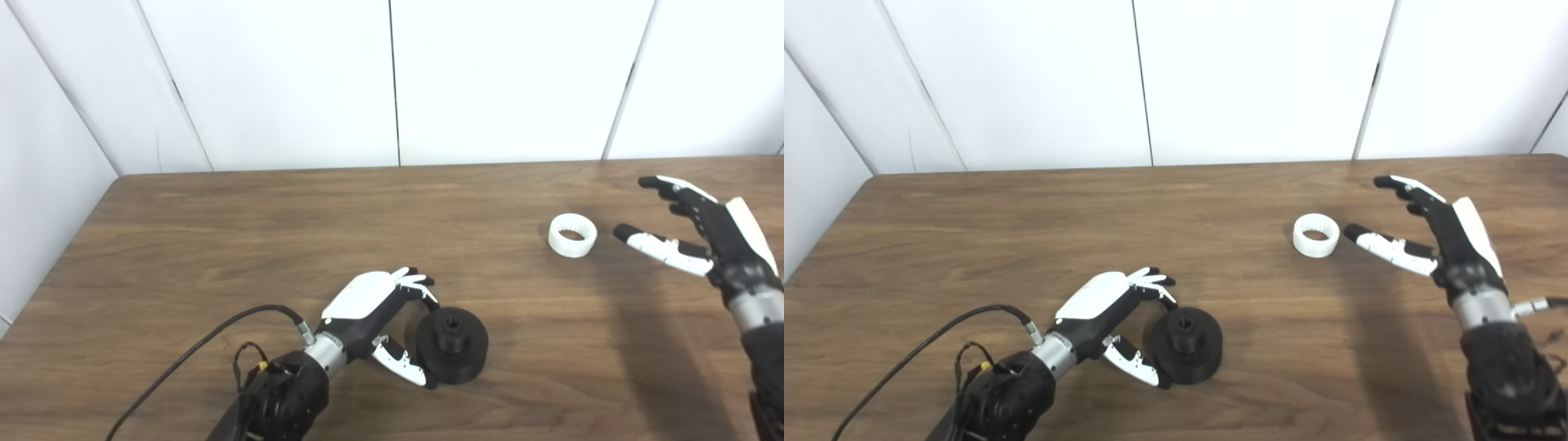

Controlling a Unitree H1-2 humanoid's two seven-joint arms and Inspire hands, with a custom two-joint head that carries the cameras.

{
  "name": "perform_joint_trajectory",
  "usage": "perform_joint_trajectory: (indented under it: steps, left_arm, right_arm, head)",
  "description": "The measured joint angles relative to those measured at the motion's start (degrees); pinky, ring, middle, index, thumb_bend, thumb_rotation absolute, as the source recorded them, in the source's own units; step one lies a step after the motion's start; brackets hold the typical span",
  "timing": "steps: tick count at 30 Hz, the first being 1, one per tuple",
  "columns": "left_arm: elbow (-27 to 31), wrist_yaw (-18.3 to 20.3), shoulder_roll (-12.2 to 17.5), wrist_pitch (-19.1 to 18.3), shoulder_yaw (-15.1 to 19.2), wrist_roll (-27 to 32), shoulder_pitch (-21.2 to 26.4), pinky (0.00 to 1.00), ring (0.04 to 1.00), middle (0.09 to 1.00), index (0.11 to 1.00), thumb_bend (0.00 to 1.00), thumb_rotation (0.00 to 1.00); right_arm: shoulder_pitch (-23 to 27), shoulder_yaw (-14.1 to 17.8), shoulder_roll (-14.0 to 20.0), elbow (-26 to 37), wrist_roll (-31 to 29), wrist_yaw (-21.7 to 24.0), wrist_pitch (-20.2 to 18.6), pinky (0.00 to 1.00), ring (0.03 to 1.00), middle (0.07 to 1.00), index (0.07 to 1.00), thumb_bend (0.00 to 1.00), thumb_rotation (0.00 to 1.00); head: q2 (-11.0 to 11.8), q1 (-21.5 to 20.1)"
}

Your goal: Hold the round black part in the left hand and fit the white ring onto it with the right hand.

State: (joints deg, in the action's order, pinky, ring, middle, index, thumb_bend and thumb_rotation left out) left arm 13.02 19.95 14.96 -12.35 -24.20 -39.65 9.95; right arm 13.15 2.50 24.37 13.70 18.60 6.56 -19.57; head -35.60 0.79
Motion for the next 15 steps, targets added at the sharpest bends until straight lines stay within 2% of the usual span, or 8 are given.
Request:
perform_joint_trajectory:
  steps: [6,15]
  left_arm:
    - [-0.1,0.1,0.0,0.1,0.2,0.0,0.0,0.9,0.981,0.91,0.62,0.91,0.21]
    - [-0.4,0.0,0.0,0.8,0.4,0.0,0.0,0.91,0.986,0.919,0.618,0.91,0.22]
  right_arm:
    - [6.0,-4.3,2.8,-5.2,5.0,0.9,0.0,0.87,0.928,0.918,0.739,0.95,0.39]
    - [10.8,-8.2,2.9,-12.8,7.8,3.5,-0.3,0.88,0.956,0.927,0.739,0.99,0.36]
  head:
    - [0.4,-1.1]
    - [0.0,-2.7]
